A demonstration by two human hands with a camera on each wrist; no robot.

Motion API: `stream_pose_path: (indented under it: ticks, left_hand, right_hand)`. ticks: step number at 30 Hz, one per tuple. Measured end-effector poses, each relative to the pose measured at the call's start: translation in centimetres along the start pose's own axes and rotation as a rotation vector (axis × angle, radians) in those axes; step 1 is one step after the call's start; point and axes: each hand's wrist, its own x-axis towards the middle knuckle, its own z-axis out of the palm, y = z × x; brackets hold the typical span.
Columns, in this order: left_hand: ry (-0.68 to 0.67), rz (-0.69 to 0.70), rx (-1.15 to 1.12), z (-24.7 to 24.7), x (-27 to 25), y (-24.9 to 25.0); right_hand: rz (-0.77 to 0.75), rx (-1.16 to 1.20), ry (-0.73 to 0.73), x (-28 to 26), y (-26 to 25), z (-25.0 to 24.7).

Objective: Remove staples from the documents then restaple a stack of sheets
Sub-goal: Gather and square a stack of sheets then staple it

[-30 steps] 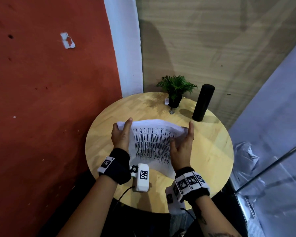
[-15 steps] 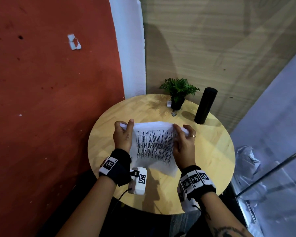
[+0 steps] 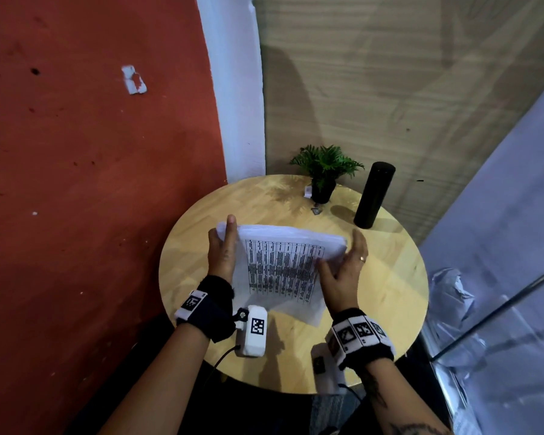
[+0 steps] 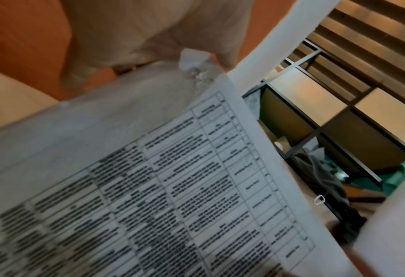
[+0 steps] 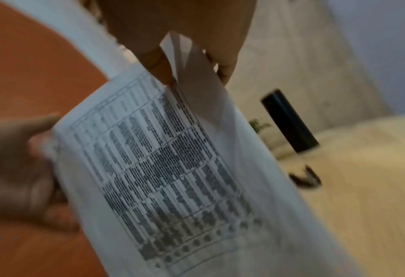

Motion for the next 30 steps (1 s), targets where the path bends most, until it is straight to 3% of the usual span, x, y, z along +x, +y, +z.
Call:
stream_pose_path:
  ticks: [3,5,8,11,14,24,30]
  left_hand:
    - [-0.16,-0.014,-0.076,-1.2,-0.5,-1.6]
    - [-0.227,0.014,0.01,-2.1,-0.9,-3.1]
    - [-0.193,0.071,0.196,-3.0,-0.7,-5.0]
    - [-0.165,0.12,0.231,-3.4,-0.5,-5.2]
    - [-0.179,0.129,0.248,-3.6,-0.5,-6.1]
    - [-0.175,-0.038,0.368,-4.0,-0.4,-10.6]
    - [-0.212,-0.208,0.333,-4.2,-0.1,-12.0]
  right_hand:
    - [0.461,0.391,-0.027,-1.1,2.0,0.4]
    - [0.558,0.421,-0.036,-1.5,2.6,0.7]
    - [0.542,0.383,-0.004,-1.3,2.4,1.4]
    - [0.472,0.324,0.013,-1.1,2.5,1.8]
    - [0.532,0.288,-0.025,-1.6,3.4,2.0]
    - [0.756,0.026,-0.222,-3.4,7.6,3.1]
    - [0.768,-0.063,-0.218,-3.4,9.2,3.4]
